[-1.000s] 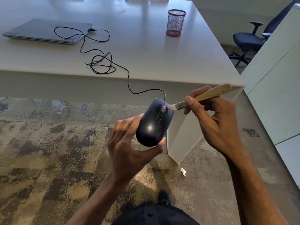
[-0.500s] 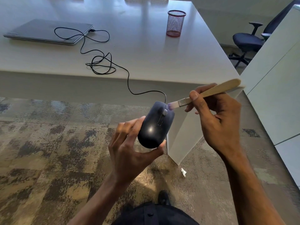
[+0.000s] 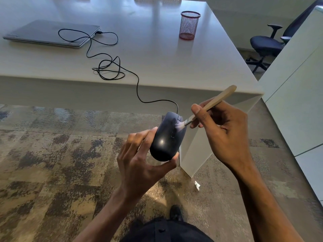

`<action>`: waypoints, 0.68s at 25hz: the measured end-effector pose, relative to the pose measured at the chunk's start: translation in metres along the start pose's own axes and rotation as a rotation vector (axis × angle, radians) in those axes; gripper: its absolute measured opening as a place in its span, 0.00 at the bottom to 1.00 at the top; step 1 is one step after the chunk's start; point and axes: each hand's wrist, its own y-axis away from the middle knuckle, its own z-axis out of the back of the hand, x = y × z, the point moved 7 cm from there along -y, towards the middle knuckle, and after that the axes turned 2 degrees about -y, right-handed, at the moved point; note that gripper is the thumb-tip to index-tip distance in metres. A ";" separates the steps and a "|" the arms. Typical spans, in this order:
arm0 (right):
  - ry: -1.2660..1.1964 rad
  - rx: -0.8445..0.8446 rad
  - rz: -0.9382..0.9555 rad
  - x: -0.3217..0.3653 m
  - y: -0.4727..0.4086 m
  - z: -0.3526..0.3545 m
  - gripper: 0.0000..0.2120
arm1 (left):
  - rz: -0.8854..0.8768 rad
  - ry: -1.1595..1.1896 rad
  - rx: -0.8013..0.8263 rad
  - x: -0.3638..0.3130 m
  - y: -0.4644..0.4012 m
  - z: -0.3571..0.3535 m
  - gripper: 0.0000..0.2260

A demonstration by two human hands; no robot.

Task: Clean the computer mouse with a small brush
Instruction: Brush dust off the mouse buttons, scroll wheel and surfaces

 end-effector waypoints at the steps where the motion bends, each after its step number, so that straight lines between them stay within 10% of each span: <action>1: 0.005 -0.020 0.010 0.001 -0.001 0.001 0.09 | -0.001 -0.001 -0.001 0.000 0.000 0.000 0.28; 17: 0.134 0.010 0.121 0.008 -0.003 -0.001 0.01 | -0.090 -0.082 0.009 -0.002 0.002 -0.004 0.29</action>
